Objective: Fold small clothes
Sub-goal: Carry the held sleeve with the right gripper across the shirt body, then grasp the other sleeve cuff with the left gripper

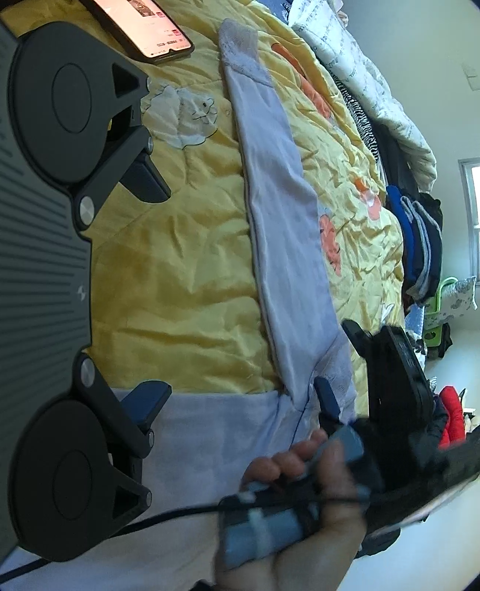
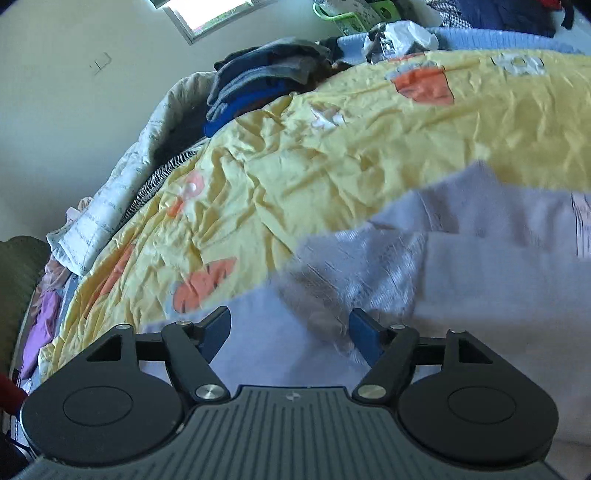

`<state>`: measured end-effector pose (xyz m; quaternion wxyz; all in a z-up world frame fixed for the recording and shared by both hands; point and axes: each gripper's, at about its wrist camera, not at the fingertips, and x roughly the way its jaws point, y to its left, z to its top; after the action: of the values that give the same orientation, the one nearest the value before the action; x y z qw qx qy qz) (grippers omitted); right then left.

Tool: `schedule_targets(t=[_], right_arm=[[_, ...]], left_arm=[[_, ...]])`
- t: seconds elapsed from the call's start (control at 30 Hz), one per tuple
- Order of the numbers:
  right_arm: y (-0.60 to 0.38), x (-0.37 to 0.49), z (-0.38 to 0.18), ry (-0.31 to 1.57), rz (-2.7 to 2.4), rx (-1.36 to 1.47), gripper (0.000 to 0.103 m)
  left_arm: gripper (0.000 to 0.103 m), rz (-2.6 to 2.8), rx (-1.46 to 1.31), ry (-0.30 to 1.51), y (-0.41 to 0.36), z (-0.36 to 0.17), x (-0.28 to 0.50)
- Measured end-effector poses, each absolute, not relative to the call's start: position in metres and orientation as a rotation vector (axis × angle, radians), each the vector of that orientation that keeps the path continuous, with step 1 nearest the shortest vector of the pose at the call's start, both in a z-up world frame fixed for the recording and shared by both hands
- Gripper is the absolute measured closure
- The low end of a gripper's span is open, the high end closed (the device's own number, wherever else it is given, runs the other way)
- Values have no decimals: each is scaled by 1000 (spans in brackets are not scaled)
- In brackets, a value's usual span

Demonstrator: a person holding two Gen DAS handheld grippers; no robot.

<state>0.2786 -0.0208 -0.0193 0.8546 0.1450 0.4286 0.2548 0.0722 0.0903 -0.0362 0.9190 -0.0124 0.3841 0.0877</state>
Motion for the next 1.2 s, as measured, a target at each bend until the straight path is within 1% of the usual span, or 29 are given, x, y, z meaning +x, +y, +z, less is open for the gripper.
schedule_targets(t=[0.17, 0.23, 0.33, 0.5, 0.7, 0.83, 0.97, 1.03, 1.07, 1.1, 1.17, 1.2], right_arm=[[-46, 255, 7, 789, 572, 423, 28], [-54, 236, 21, 726, 576, 383, 26], [-67, 213, 32, 655, 568, 302, 26], [-87, 175, 37, 572, 541, 201, 24], [-108, 156, 32, 561, 527, 208, 22], [-118, 144, 32, 519, 502, 191, 22], [-124, 129, 34, 467, 485, 145, 22], [-129, 123, 34, 459, 475, 140, 22], [-133, 120, 34, 457, 471, 144, 22], [-136, 118, 34, 457, 467, 149, 22], [-145, 113, 34, 458, 455, 162, 22], [-149, 109, 34, 458, 450, 162, 22]], left_arm=[[0, 237, -68, 775, 114, -33, 85], [0, 284, -98, 760, 128, -31, 92], [0, 372, -171, 756, 155, -31, 105], [0, 393, -466, 765, 213, -38, 114], [0, 419, -708, 641, 253, -44, 111], [0, 392, -869, 514, 277, -53, 108], [0, 407, -996, 415, 302, -61, 117], [1, 437, -1017, 384, 308, -61, 121], [4, 445, -1015, 368, 311, -61, 124], [11, 469, -1023, 356, 313, -60, 125], [68, 514, -1025, 379, 316, -60, 129], [75, 527, -1028, 411, 319, -62, 133]])
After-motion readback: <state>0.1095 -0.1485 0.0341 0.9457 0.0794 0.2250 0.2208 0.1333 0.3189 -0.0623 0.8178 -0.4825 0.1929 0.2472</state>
